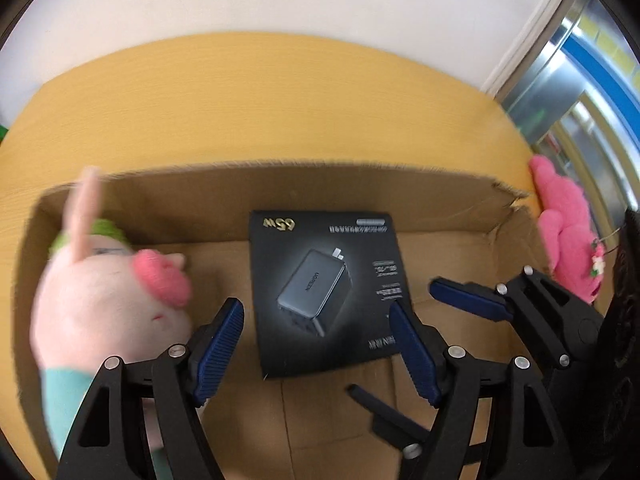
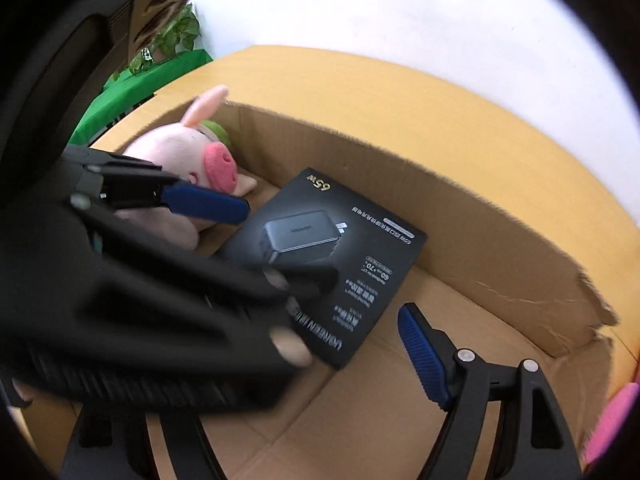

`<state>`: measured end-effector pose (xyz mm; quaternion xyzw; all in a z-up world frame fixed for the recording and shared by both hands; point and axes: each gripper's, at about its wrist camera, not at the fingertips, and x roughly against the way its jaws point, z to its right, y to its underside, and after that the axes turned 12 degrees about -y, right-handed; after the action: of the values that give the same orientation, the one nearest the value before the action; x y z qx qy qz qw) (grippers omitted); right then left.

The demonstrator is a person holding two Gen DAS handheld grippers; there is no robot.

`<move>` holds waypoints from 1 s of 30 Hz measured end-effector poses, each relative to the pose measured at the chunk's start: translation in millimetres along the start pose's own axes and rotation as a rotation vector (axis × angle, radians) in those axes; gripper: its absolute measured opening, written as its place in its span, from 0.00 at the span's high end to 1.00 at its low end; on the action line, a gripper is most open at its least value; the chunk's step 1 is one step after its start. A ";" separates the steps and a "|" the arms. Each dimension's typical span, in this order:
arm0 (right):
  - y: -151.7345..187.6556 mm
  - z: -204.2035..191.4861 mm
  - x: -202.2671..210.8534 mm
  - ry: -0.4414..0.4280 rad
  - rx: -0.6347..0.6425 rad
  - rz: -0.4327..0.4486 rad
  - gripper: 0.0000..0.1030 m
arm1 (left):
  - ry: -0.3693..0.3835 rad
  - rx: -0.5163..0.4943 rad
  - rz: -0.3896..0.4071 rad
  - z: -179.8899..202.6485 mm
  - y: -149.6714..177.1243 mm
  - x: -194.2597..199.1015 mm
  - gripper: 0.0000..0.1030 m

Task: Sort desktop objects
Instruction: 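Open the left gripper to release the charger box inside the box, then move both grippers back toward the phone stand and sunglasses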

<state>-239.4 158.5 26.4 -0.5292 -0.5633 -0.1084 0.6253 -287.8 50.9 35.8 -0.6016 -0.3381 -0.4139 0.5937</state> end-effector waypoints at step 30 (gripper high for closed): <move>144.9 -186.6 188.5 0.348 -0.192 0.415 0.23 | -0.097 -0.065 0.567 -2.6 255.0 250.9 0.81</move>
<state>41.0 159.5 139.0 -0.6635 -0.3143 -0.1203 0.6682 48.5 10.2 150.5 -0.7100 -0.1711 -0.2126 0.6492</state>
